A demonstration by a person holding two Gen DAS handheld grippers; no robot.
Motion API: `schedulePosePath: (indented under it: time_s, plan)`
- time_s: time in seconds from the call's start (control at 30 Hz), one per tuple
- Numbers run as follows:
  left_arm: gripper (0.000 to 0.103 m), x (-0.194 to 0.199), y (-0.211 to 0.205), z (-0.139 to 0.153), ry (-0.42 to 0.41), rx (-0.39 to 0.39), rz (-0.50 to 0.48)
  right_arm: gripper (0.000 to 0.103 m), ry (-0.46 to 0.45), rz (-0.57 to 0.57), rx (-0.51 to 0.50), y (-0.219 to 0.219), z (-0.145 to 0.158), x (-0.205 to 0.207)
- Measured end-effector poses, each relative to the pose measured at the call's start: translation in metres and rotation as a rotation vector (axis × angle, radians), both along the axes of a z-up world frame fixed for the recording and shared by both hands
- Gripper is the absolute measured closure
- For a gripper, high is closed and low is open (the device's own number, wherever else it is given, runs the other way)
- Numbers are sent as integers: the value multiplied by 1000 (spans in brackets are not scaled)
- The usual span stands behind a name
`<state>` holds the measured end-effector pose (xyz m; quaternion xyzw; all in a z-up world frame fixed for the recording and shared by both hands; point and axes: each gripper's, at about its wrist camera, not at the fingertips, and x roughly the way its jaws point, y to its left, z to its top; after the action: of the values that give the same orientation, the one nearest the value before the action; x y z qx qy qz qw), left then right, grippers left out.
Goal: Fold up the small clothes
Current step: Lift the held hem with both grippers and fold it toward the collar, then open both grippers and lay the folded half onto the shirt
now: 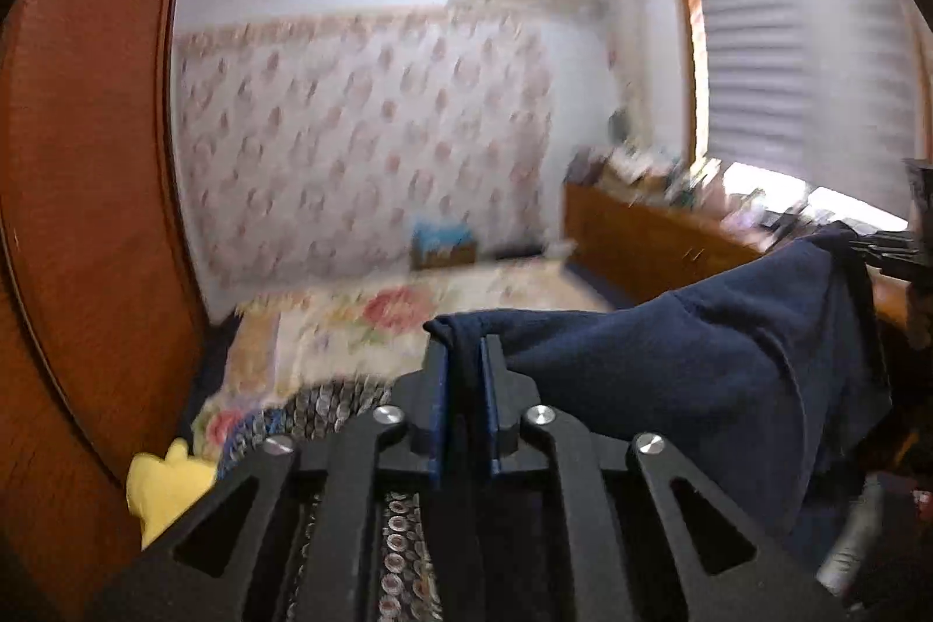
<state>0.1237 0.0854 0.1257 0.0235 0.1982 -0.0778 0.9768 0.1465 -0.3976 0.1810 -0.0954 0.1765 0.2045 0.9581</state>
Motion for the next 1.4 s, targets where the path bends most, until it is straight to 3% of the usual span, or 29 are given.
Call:
schedulePosePath:
  time_s: [0.03,0.1,0.17,0.23,0.27,0.3,0.33,0.63,0.83,1.2,1.4]
  plan:
    - [91,20,-3,-18,52,26,38,89,27,-22,-19,3,-17,25]
    - [91,40,-12,-47,126,21,42,77,133,-88,-62,8,-58,82]
    - [87,42,-18,-64,178,4,23,76,208,-168,-122,12,-96,120]
    - [77,37,-24,-74,193,7,4,75,250,-204,-165,12,-126,137]
    - [76,33,-28,-77,204,13,-8,69,270,-209,-152,8,-138,139]
    - [75,26,-33,-82,223,25,-19,60,280,-208,-141,5,-144,138]
    - [73,23,-36,-85,231,27,-23,58,287,-203,-130,1,-149,134]
    - [68,-6,-58,-109,309,3,-117,55,352,-145,-39,-7,-177,54]
    - [68,-15,-71,-150,400,29,-131,55,426,-160,-25,-15,-222,24]
    - [68,-8,-81,-194,514,17,-104,55,515,-215,2,-25,-245,24]
    - [65,-12,-94,-198,472,60,-91,55,519,-219,37,-21,-245,32]
